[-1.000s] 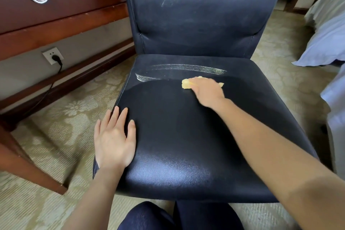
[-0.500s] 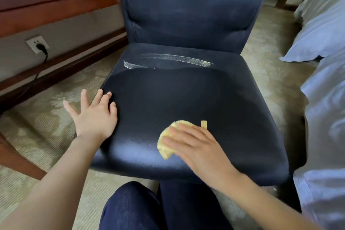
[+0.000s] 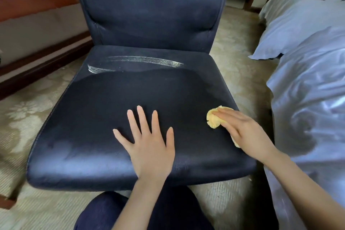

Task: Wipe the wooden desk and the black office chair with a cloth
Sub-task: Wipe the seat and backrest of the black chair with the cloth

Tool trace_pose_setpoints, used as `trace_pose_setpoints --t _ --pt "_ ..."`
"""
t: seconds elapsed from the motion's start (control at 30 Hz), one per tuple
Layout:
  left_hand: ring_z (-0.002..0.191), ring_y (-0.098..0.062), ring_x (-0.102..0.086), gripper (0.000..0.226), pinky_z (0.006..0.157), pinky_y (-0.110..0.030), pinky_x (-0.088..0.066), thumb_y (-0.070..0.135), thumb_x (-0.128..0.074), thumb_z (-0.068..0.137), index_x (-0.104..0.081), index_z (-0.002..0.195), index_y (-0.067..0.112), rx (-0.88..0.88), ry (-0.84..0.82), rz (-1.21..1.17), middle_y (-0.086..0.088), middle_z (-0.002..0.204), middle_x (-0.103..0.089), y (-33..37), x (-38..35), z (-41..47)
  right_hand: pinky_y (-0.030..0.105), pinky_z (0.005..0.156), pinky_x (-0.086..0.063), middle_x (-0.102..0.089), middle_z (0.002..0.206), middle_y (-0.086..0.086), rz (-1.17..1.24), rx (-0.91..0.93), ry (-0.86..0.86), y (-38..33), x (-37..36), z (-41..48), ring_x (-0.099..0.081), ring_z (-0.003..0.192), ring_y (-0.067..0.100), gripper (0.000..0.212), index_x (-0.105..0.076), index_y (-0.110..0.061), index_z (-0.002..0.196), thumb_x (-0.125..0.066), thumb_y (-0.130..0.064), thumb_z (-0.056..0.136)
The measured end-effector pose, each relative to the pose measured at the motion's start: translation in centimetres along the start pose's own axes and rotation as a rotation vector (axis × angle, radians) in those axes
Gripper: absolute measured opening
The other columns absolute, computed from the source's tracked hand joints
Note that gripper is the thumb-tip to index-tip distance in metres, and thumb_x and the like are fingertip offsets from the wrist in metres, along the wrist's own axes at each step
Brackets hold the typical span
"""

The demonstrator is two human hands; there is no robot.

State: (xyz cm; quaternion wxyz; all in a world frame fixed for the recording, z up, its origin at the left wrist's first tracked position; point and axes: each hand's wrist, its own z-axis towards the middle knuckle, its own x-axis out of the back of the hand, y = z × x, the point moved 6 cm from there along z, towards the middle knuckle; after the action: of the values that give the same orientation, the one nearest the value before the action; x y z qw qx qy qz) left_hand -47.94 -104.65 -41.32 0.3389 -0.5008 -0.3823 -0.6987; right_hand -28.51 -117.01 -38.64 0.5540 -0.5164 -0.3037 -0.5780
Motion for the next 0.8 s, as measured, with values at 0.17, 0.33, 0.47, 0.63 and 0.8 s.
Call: trace_pose_setpoints --t 0.17,0.33,0.47,0.63,0.8 --pt "0.144 -0.033 -0.017 0.063 0.11 -0.062 -0.01 0.049 -0.024 0.091 -0.048 0.139 0.017 -0.042 0.029 -0.041 -0.013 0.153 -0.029 0.0 0.0 0.1 0.0 0.104 -0.018 -0.06 0.125 0.004 0.135 0.028 -0.044 1.9 0.6 6.3 -0.046 0.122 0.009 0.029 -0.062 -0.004 0.122 -0.051 -0.004 0.096" --pt "0.144 -0.032 -0.019 0.063 0.111 -0.06 -0.012 0.051 -0.025 0.09 -0.049 0.138 0.017 -0.055 0.052 -0.051 -0.013 0.153 -0.03 -0.4 -0.1 0.3 0.024 0.106 -0.032 -0.055 0.136 -0.002 0.137 -0.241 -0.097 4.9 -1.5 11.6 -0.047 0.128 0.02 0.034 -0.054 -0.023 0.133 -0.04 -0.024 0.102" --pt "0.144 -0.03 -0.018 0.064 0.112 -0.058 -0.013 0.053 -0.023 0.09 -0.048 0.138 0.018 -0.067 0.058 -0.048 -0.011 0.154 -0.03 -1.0 -0.2 0.6 0.034 0.096 -0.04 -0.058 0.131 -0.002 0.067 -0.362 0.021 4.1 -2.2 11.4 -0.051 0.121 0.024 0.034 -0.055 -0.031 0.131 -0.041 -0.022 0.101" --pt "0.145 -0.03 -0.016 0.065 0.112 -0.056 -0.014 0.054 -0.023 0.09 -0.048 0.138 0.018 -0.125 0.079 -0.052 -0.009 0.154 -0.03 -3.0 0.2 1.1 0.035 0.103 -0.037 -0.057 0.133 -0.002 0.091 -0.198 0.002 0.2 -1.8 7.4 -0.044 0.131 0.019 0.036 -0.056 -0.023 0.132 -0.047 -0.014 0.098" --pt "0.146 -0.028 -0.003 0.07 0.114 -0.053 -0.002 0.058 -0.016 0.088 -0.044 0.141 0.021 -0.191 0.045 -0.014 -0.004 0.157 -0.023 -5.9 0.9 2.4 0.041 0.103 -0.038 -0.058 0.132 -0.004 0.117 -0.152 0.039 -4.3 -1.3 2.7 -0.047 0.13 0.015 0.034 -0.059 -0.023 0.128 -0.053 -0.013 0.096"
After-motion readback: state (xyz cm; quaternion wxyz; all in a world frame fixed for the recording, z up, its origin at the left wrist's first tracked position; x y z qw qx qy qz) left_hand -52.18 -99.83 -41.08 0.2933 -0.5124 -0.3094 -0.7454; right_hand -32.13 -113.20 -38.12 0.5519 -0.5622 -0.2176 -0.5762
